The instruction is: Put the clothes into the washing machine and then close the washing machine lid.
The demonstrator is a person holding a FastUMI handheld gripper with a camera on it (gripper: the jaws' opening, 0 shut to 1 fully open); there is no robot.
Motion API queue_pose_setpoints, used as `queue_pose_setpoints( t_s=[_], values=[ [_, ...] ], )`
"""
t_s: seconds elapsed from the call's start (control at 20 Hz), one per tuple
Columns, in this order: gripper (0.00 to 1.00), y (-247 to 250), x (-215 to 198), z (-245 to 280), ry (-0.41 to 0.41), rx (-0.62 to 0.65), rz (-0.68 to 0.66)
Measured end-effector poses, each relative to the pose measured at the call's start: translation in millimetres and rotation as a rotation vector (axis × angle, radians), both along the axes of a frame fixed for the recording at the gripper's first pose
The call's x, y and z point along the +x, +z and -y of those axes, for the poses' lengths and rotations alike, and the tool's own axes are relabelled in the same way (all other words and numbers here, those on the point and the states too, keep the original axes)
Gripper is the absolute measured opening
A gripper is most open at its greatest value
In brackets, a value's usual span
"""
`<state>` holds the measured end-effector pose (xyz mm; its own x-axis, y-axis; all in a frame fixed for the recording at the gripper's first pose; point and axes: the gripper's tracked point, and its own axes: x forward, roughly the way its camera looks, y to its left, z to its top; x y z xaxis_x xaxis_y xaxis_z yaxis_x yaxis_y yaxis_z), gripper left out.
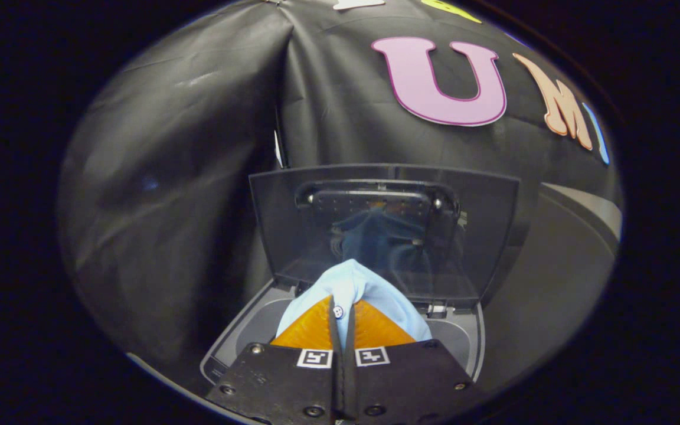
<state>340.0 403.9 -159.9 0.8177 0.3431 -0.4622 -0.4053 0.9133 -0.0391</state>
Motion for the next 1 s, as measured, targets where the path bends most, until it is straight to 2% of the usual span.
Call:
queue_pose_setpoints(
  t_s=[0.55, 0.85, 1.0],
  values=[
    [0.00, -89, -4, 1, -0.028, -0.048, -0.139],
    [0.04, -120, 1, 21, -0.137, -0.097, -0.193],
    [0.44, -118, 4, 30, -0.172, -0.115, -0.167]
  ],
)
